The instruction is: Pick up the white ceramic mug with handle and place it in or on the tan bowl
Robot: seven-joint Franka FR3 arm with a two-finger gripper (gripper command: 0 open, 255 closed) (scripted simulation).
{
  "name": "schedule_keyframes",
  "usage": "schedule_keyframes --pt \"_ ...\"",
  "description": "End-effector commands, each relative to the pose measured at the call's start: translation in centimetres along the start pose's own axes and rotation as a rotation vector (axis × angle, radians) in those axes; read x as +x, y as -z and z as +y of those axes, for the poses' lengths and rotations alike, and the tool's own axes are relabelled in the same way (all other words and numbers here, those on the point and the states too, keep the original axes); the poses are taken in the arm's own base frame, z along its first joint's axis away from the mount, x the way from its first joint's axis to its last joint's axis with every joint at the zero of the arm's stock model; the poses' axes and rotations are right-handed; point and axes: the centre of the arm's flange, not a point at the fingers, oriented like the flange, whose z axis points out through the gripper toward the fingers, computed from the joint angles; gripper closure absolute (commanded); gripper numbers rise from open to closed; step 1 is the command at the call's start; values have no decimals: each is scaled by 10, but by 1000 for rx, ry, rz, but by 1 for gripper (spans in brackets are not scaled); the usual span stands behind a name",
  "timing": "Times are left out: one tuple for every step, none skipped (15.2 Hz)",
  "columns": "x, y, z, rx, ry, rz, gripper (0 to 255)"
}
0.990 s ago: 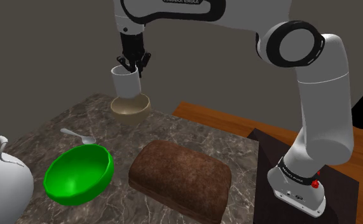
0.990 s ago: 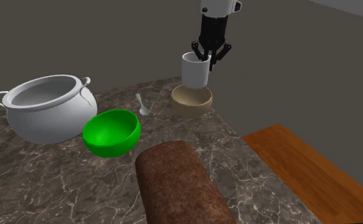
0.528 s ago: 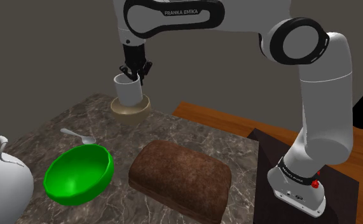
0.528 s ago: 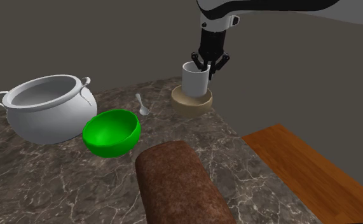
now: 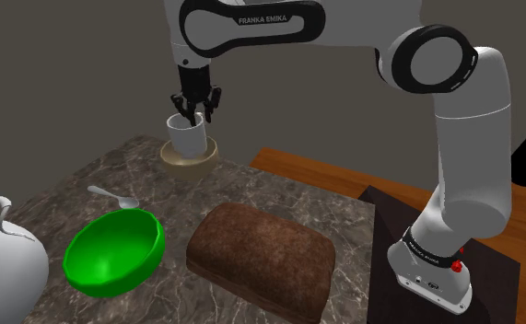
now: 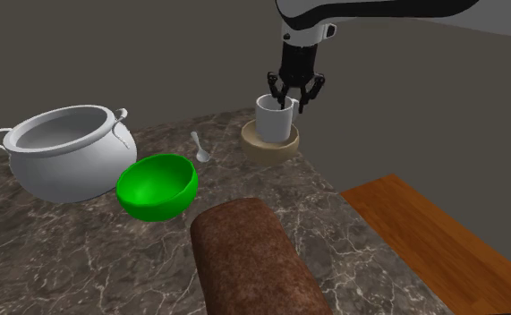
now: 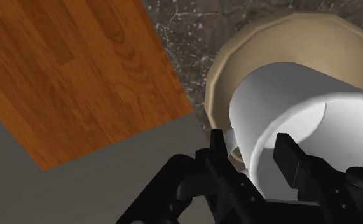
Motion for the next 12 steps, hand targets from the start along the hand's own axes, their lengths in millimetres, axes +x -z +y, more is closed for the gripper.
schedule_keyframes --pt "0 0 0 0 0 0 0" --pt "0 0 0 0 0 0 0" --pt "0 0 0 0 0 0 0" --pt "0 0 0 0 0 0 0" --pt "0 0 0 0 0 0 0" --pt "0 13 0 0 0 0 0" --pt "0 27 0 0 0 0 0" --pt "0 40 0 0 0 0 0" --pt "0 50 0 0 0 0 0" --pt "0 50 0 0 0 0 0" --pt "0 50 0 0 0 0 0" --pt "0 50 0 0 0 0 0"
